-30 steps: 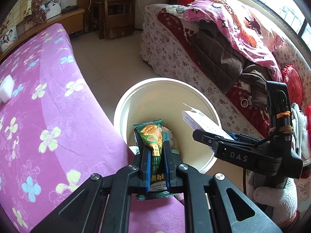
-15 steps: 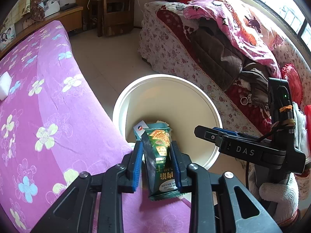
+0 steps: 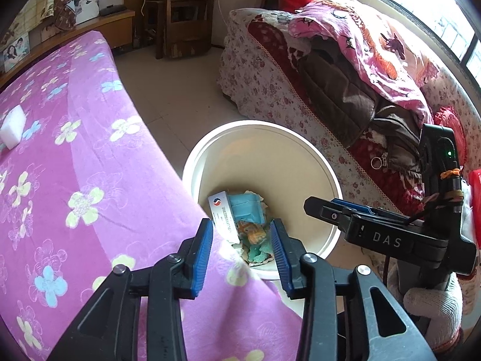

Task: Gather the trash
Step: 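Move both open tools back over the table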

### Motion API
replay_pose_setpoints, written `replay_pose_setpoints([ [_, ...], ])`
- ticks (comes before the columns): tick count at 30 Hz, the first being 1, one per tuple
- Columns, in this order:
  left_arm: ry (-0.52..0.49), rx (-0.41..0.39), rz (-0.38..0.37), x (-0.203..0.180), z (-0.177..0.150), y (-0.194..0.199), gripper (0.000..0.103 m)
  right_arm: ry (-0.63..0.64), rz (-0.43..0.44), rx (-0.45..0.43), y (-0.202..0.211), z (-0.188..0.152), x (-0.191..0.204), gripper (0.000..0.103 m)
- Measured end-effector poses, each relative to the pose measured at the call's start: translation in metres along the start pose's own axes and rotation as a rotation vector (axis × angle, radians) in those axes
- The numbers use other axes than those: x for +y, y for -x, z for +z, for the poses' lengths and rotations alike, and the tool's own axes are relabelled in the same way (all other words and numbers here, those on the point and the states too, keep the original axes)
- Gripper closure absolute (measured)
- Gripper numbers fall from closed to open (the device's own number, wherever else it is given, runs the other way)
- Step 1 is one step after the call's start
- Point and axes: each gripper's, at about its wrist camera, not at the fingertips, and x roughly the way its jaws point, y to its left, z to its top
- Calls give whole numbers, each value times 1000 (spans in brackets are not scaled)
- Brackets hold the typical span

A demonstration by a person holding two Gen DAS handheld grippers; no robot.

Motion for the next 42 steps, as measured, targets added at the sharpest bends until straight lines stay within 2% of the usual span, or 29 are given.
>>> replay_pose_setpoints([
  [13, 33, -47, 89, 40, -12, 28, 62, 73, 23, -3, 6, -7, 42, 39],
  [18, 61, -82, 129, 66, -19, 47, 52, 120, 56, -11, 10, -8, 72, 37],
  [25, 127, -112, 192, 122, -37, 76, 48, 214, 106, -7, 6, -11, 126, 35],
  [32, 213, -165, 266, 189, -50, 112, 41, 323, 150, 31, -16, -19, 188, 34],
  [34, 228, -169, 274, 206, -49, 118, 35, 352, 157, 41, -23, -22, 204, 34],
  [42, 225, -180, 367, 263, -27, 133, 34, 426, 173, 72, -45, -26, 253, 34],
])
